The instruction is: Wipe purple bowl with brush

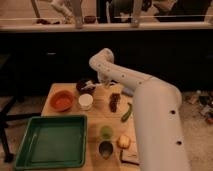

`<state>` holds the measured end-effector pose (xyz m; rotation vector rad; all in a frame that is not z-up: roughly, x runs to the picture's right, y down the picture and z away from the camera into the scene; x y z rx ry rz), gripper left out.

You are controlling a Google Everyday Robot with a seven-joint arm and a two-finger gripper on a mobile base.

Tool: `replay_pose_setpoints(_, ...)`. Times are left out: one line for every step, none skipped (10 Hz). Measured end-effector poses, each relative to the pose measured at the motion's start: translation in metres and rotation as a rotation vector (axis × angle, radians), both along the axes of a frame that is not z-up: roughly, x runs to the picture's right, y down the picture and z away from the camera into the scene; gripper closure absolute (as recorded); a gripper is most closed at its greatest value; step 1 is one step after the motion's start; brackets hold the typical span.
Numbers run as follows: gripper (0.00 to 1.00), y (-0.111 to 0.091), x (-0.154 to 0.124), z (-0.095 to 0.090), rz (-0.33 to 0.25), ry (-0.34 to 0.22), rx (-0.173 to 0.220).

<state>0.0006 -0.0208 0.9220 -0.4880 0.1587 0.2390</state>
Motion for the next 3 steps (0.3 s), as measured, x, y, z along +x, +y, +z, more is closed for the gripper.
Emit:
replay_pose_setpoints(1.00, -0.004, -0.018, -0.001, -0.002, -0.023, 0.005)
replay_pose_setpoints(1.00, -0.005, -0.032, -0.002, -0.004, -0.038, 0.005)
replay_pose_setpoints(1.00, -0.005, -0.038, -0.003, -0.003, -0.045, 0.005)
